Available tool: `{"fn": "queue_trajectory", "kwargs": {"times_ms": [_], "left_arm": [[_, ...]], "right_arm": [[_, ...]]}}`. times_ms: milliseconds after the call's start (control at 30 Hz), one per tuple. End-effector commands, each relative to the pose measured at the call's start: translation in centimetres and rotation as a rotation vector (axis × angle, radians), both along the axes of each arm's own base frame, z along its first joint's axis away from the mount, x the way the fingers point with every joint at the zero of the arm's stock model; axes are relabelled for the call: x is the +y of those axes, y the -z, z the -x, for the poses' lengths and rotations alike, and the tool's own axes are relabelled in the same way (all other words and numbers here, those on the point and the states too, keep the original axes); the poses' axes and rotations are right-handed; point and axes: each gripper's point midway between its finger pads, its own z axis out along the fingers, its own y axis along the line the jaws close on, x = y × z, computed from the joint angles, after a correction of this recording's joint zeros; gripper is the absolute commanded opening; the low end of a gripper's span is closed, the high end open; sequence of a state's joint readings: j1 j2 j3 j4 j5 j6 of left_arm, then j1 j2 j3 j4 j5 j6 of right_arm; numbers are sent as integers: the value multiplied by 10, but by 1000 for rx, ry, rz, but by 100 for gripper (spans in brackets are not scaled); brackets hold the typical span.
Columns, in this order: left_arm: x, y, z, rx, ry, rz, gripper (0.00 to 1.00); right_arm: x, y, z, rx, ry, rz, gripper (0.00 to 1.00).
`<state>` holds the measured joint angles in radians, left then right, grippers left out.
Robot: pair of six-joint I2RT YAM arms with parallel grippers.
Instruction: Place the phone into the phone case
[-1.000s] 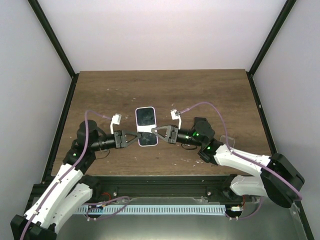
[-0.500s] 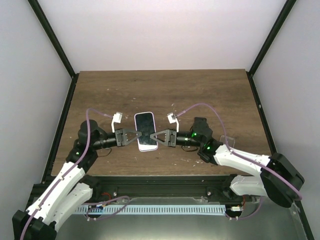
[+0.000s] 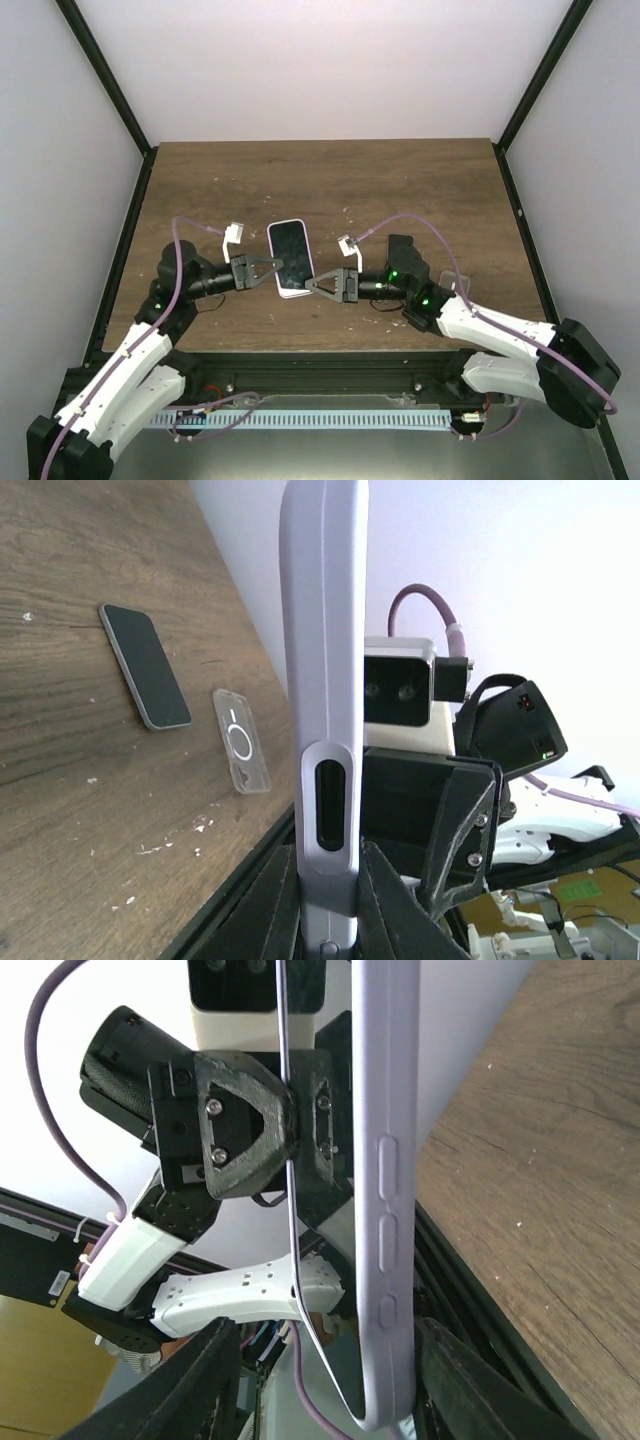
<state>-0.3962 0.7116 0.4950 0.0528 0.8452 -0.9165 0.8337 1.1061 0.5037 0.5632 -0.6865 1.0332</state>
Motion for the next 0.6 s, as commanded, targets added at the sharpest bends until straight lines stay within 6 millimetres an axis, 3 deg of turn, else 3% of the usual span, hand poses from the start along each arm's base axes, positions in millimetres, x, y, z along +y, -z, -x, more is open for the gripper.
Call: {"fn": "queue_trajectory", "kwargs": {"times_ms": [0, 133, 267, 367, 567], "left_arm": [[1, -22, -5, -109, -23, 37, 0], [3, -19, -7, -114, -40, 28, 0], [6, -7, -14, -135, -75, -43, 0], [11, 13, -24, -138, -117, -150, 0], [12, 15, -24, -153, -112, -171, 0]], "right_arm": [[-1, 2, 9, 37, -35, 17, 44], [-3, 4, 8, 52, -17, 27, 27], [-6, 2, 7, 59, 4, 23, 2], [-5, 4, 3, 89, 22, 33, 1], [-2, 8, -3, 118, 43, 62, 1]]}}
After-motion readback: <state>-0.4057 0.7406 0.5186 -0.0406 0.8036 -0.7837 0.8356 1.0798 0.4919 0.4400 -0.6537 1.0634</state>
